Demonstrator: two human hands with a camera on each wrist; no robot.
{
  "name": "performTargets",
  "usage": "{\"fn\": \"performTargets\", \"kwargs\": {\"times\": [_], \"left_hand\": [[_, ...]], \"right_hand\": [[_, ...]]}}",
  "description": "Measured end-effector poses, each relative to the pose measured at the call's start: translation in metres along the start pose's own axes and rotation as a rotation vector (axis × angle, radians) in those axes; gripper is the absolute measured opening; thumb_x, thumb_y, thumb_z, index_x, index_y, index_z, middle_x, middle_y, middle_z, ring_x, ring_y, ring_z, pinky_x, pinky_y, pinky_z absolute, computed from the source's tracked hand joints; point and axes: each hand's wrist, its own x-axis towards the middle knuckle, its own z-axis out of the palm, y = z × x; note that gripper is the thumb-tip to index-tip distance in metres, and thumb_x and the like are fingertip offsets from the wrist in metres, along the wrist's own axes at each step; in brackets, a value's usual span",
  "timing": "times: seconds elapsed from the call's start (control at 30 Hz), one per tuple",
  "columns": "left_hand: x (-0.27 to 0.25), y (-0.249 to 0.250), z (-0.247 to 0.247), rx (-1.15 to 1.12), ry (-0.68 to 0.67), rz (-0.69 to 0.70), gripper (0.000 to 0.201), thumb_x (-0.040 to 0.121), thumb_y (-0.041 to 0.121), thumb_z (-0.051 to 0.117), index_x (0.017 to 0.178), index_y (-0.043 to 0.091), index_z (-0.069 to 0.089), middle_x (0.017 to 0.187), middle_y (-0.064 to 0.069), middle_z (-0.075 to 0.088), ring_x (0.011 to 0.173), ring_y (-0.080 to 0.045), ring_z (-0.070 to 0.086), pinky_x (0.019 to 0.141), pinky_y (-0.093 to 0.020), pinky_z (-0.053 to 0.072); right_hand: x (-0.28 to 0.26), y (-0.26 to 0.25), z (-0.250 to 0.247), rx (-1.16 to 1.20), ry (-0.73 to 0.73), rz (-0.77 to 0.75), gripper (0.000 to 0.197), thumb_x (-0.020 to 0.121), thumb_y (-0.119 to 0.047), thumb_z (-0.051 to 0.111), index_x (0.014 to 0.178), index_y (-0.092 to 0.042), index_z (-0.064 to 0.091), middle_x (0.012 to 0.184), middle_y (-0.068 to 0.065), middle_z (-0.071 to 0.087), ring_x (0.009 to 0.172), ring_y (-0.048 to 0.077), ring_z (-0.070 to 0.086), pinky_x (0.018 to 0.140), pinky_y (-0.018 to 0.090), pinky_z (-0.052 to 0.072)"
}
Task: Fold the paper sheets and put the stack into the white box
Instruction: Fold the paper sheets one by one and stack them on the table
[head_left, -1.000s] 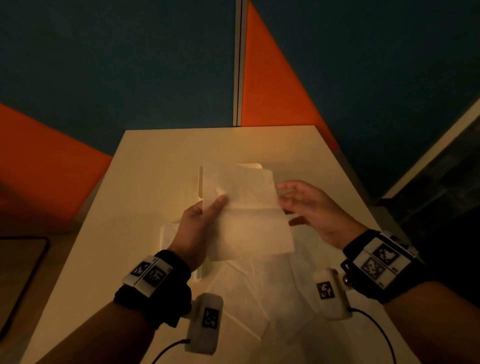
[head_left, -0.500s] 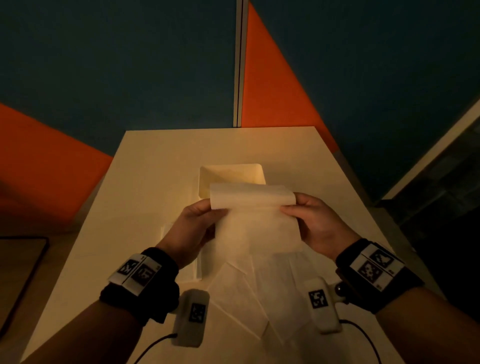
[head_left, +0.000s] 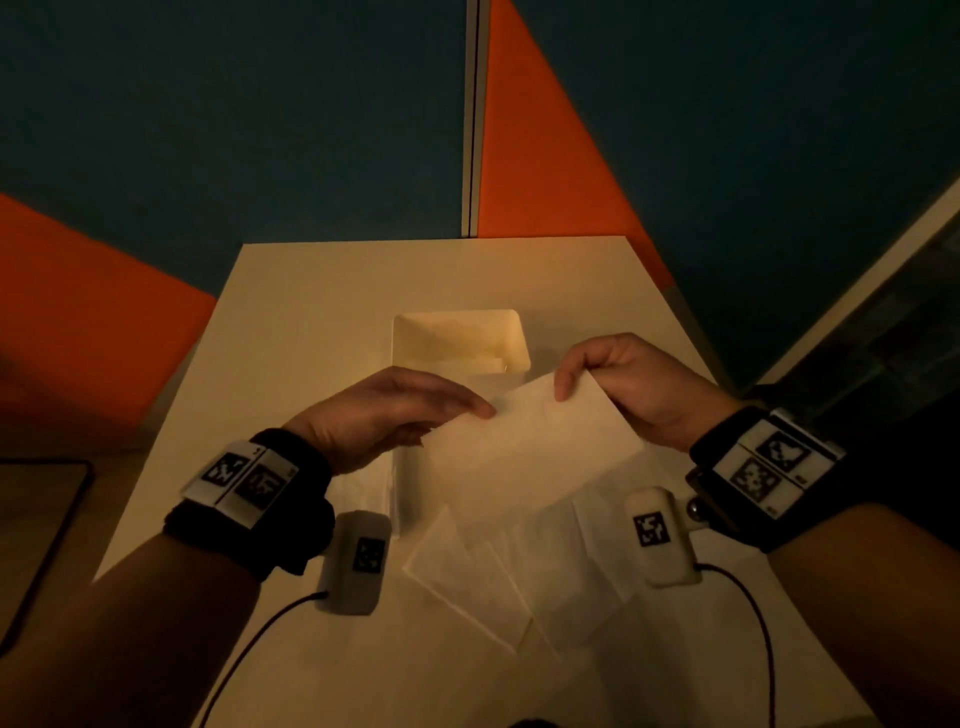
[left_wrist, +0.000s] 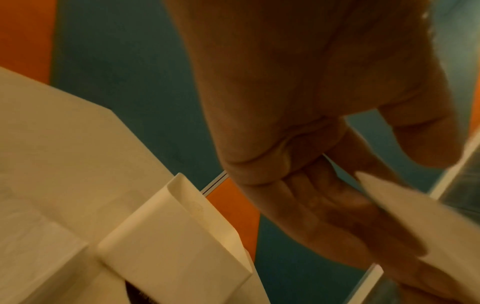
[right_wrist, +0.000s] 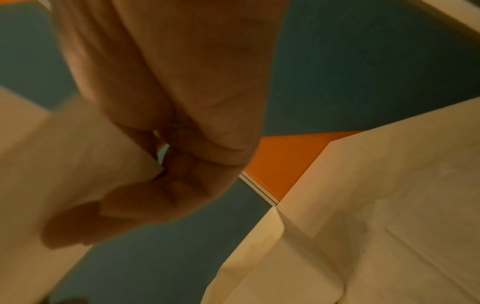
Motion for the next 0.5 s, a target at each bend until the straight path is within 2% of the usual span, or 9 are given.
{"fn": "performTargets", "kwargs": {"times": [0.03, 0.1, 0.17, 0.23, 0.27, 0.33, 0.37, 0.43, 0.5], "left_hand": [[0.001, 0.001, 0.001, 0.032, -0.01, -0.015, 0.027, 0.067, 0.032, 0.069, 0.091, 0.024, 0.077, 0.117, -0.01, 0.065, 0.113, -0.033, 0.055, 0.103, -0.044, 0.04], [0.004, 0.004, 0.007, 0.075, -0.046, -0.019, 0.021, 0.073, 0.02, 0.068, 0.09, 0.027, 0.076, 0.108, -0.001, 0.07, 0.107, -0.022, 0.062, 0.099, -0.034, 0.046], [0.008, 0.004, 0.012, 0.091, -0.075, -0.007, 0.026, 0.079, 0.006, 0.065, 0.093, 0.025, 0.076, 0.102, 0.001, 0.073, 0.099, -0.014, 0.066, 0.09, -0.026, 0.051], [0.011, -0.001, 0.016, 0.094, -0.064, -0.005, 0.032, 0.082, -0.005, 0.061, 0.095, 0.021, 0.075, 0.1, -0.001, 0.073, 0.094, -0.013, 0.067, 0.085, -0.024, 0.052], [0.012, -0.005, 0.017, 0.084, -0.035, -0.005, 0.033, 0.082, -0.007, 0.06, 0.095, 0.02, 0.075, 0.1, -0.001, 0.073, 0.093, -0.014, 0.067, 0.084, -0.024, 0.053], [0.012, -0.014, 0.016, 0.053, 0.075, -0.018, 0.031, 0.081, -0.006, 0.061, 0.093, 0.019, 0.076, 0.102, -0.003, 0.072, 0.095, -0.016, 0.067, 0.085, -0.027, 0.054], [0.012, -0.021, 0.014, 0.024, 0.15, -0.031, 0.029, 0.081, -0.005, 0.062, 0.093, 0.017, 0.076, 0.105, -0.005, 0.071, 0.097, -0.018, 0.066, 0.086, -0.03, 0.055], [0.01, -0.034, 0.009, -0.052, 0.316, -0.062, 0.026, 0.082, -0.004, 0.061, 0.095, 0.014, 0.074, 0.108, -0.01, 0.07, 0.101, -0.025, 0.064, 0.088, -0.035, 0.054], [0.006, -0.047, 0.003, -0.085, 0.465, -0.094, 0.024, 0.085, -0.003, 0.059, 0.097, 0.014, 0.071, 0.111, -0.012, 0.066, 0.103, -0.029, 0.062, 0.087, -0.039, 0.053]], "right_hand": [[0.001, 0.0, 0.002, -0.006, -0.016, -0.008, 0.052, 0.085, 0.008, 0.048, 0.049, -0.024, 0.067, 0.07, 0.001, 0.061, 0.065, 0.017, 0.055, 0.054, 0.027, 0.044], [0.002, 0.0, 0.008, -0.027, -0.043, -0.021, 0.052, 0.084, 0.01, 0.049, 0.05, -0.023, 0.069, 0.068, 0.001, 0.062, 0.064, 0.018, 0.054, 0.056, 0.027, 0.043], [0.003, 0.002, 0.015, -0.044, -0.069, -0.031, 0.049, 0.083, 0.011, 0.051, 0.052, -0.023, 0.07, 0.065, -0.002, 0.064, 0.064, 0.017, 0.056, 0.057, 0.026, 0.044], [0.003, 0.002, 0.021, -0.031, -0.088, -0.046, 0.043, 0.084, 0.008, 0.054, 0.061, -0.023, 0.073, 0.073, 0.002, 0.068, 0.07, 0.021, 0.058, 0.064, 0.029, 0.046], [0.003, 0.004, 0.021, -0.012, -0.08, -0.043, 0.037, 0.086, 0.005, 0.055, 0.071, -0.023, 0.073, 0.08, 0.007, 0.069, 0.073, 0.023, 0.058, 0.066, 0.031, 0.047], [0.004, 0.011, 0.016, 0.029, 0.017, -0.011, 0.024, 0.088, -0.001, 0.056, 0.095, -0.02, 0.068, 0.092, 0.012, 0.067, 0.075, 0.021, 0.059, 0.064, 0.029, 0.048], [0.006, 0.019, 0.012, 0.032, 0.094, 0.01, 0.022, 0.088, -0.003, 0.058, 0.102, -0.019, 0.065, 0.095, 0.012, 0.067, 0.077, 0.018, 0.061, 0.064, 0.027, 0.048], [0.009, 0.043, 0.003, -0.072, 0.257, 0.055, 0.022, 0.086, -0.005, 0.063, 0.101, -0.02, 0.063, 0.098, 0.008, 0.065, 0.085, 0.017, 0.061, 0.07, 0.03, 0.047], [0.01, 0.072, -0.004, -0.302, 0.338, 0.104, 0.024, 0.081, -0.004, 0.067, 0.097, -0.021, 0.062, 0.1, 0.003, 0.062, 0.093, 0.018, 0.058, 0.078, 0.03, 0.045]]}}
